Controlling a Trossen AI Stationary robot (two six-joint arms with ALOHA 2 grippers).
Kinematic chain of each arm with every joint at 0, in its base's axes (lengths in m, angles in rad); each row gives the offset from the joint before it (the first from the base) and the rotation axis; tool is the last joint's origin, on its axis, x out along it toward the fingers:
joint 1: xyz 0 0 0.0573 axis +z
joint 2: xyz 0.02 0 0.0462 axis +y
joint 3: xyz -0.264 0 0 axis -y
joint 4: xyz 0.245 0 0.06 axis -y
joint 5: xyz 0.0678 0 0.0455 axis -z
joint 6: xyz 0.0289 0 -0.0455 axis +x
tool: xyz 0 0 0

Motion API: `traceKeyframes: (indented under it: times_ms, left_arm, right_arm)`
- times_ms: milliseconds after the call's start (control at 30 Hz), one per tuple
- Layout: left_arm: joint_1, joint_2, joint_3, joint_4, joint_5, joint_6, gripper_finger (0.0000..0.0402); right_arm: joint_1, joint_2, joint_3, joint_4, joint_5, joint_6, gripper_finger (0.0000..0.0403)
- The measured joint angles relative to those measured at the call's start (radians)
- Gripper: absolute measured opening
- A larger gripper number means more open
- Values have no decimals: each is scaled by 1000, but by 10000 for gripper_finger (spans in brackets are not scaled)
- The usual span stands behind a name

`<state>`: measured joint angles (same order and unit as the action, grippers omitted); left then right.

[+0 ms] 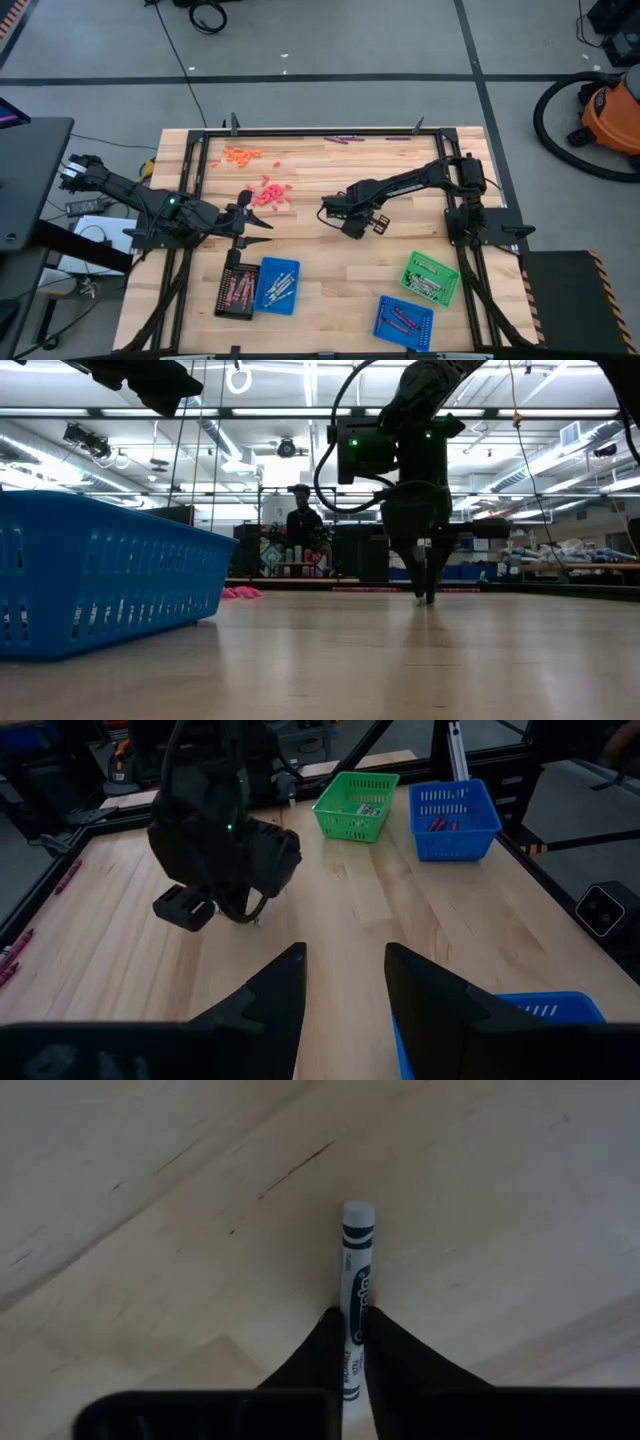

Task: Sort crayons
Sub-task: Put the white crayon into the left blue bin

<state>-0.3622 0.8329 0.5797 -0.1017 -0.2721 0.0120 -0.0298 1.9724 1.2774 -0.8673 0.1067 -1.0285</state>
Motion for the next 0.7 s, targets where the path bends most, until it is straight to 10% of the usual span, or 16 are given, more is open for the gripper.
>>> traceKeyframes:
  times_ms: [700]
  left_arm:
    - [0,1,0,-42,0,-71,148]
  right_arm:
    - [148,-34,126,178,12,44,27]
